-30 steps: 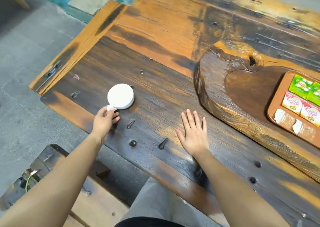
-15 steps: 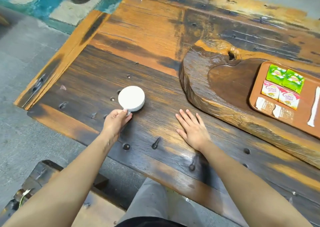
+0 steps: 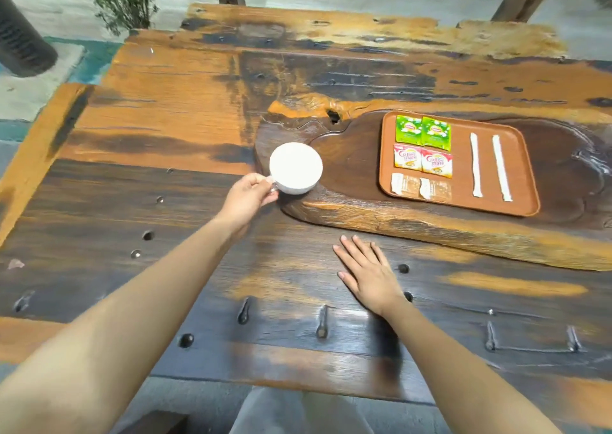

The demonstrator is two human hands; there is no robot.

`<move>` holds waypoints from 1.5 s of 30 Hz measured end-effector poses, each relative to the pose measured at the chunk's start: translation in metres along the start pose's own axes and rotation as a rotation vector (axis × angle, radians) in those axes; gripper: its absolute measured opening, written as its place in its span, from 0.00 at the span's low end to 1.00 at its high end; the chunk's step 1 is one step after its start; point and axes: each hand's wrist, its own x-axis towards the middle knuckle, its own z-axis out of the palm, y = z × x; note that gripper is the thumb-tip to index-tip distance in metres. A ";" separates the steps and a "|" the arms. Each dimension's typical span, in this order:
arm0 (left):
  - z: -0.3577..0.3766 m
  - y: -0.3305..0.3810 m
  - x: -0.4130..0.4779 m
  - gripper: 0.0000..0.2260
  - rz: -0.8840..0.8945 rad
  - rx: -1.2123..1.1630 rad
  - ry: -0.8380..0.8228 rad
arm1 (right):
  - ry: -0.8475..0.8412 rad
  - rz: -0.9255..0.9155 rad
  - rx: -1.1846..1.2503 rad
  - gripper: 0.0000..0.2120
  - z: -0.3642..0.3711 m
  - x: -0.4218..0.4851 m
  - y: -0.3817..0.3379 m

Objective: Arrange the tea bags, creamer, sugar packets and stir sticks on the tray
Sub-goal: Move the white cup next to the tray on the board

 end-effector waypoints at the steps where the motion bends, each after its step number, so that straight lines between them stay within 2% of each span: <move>1: 0.008 0.004 0.008 0.10 -0.003 0.028 -0.030 | 0.009 0.035 0.004 0.25 0.000 -0.003 0.006; 6: 0.042 0.014 0.040 0.10 -0.063 0.093 -0.160 | 0.043 0.273 0.046 0.26 0.004 -0.024 0.024; 11: 0.064 0.013 0.056 0.10 -0.101 0.088 -0.218 | 0.111 0.362 0.055 0.25 0.011 -0.027 0.009; 21: 0.064 0.015 0.083 0.12 -0.108 0.127 -0.268 | 0.140 0.395 0.061 0.25 0.012 -0.027 0.006; 27: 0.072 0.019 0.087 0.10 -0.069 0.304 -0.241 | 0.153 0.392 0.066 0.25 0.012 -0.027 0.006; 34: 0.077 0.020 0.096 0.09 -0.118 0.221 -0.228 | 0.153 0.397 0.067 0.25 0.013 -0.027 0.007; 45: 0.086 0.026 0.100 0.08 -0.139 0.260 -0.264 | 0.157 0.394 0.077 0.24 0.013 -0.027 0.007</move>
